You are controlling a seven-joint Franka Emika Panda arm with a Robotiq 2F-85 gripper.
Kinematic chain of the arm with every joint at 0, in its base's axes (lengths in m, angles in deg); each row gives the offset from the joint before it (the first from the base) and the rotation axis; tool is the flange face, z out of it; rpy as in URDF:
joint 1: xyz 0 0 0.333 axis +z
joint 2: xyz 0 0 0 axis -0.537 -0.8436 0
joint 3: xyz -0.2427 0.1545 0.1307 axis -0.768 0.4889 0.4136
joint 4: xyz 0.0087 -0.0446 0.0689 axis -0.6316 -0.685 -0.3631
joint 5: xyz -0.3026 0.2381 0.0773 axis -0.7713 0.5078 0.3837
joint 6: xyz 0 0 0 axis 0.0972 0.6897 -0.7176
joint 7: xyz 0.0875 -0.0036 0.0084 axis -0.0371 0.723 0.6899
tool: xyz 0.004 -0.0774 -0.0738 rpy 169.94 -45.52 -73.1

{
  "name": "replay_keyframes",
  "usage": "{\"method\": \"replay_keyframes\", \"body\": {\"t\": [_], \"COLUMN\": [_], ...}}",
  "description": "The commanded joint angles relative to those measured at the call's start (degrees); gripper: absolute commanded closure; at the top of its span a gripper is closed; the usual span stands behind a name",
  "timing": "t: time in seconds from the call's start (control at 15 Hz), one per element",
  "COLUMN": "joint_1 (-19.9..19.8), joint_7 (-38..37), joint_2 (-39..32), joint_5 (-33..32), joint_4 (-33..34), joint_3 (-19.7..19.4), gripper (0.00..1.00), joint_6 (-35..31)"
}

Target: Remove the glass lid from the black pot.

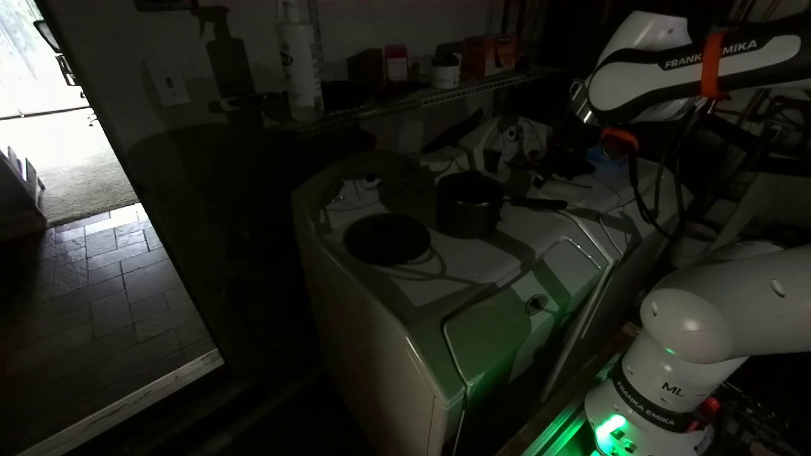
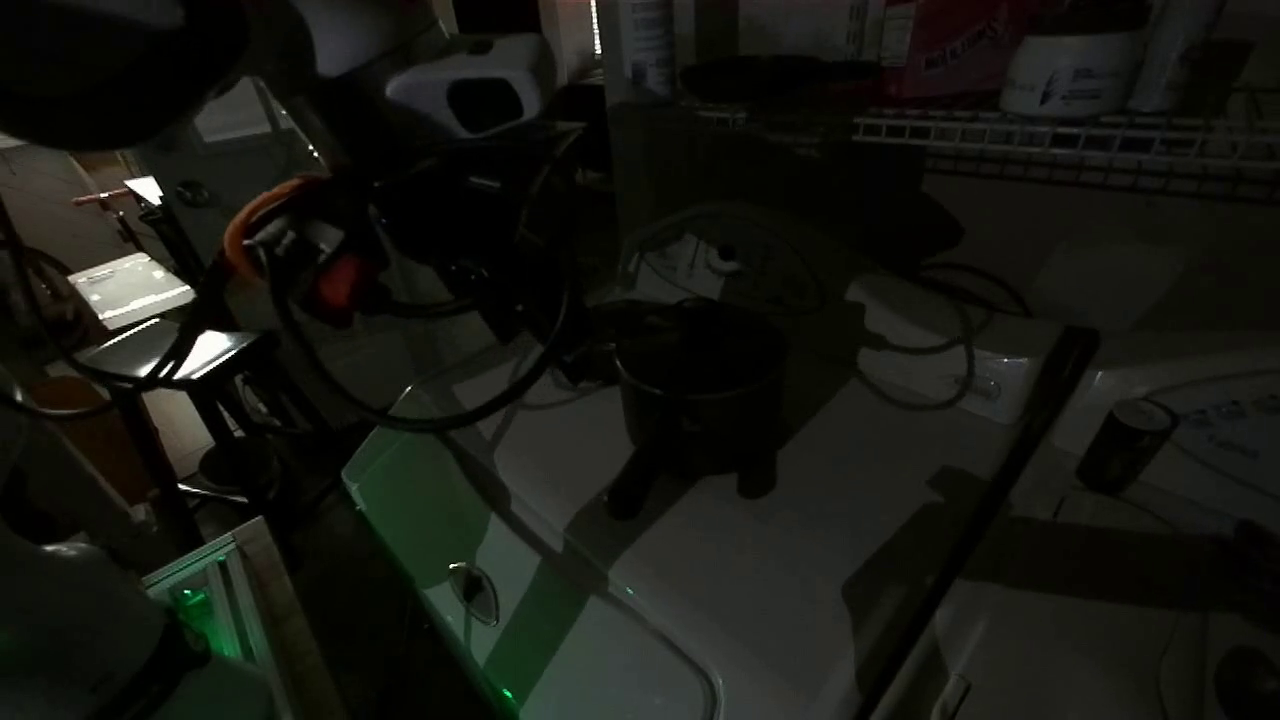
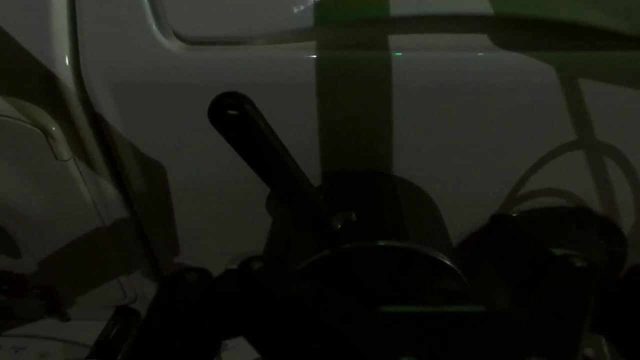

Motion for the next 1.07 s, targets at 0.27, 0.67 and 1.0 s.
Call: {"method": "replay_keyframes", "body": {"t": [0.27,0.67,1.0], "joint_1": [-0.10,-0.15,-0.25], "joint_7": [-6.03,-9.59,-12.03], "joint_2": [-3.06,-5.58,-8.23], "joint_5": [1.23,1.22,0.96], "joint_4": [5.45,9.78,12.68], "joint_3": [3.43,5.25,6.68], "gripper": [0.00,0.00,0.00], "joint_6": [-0.78,0.40,0.72]}}
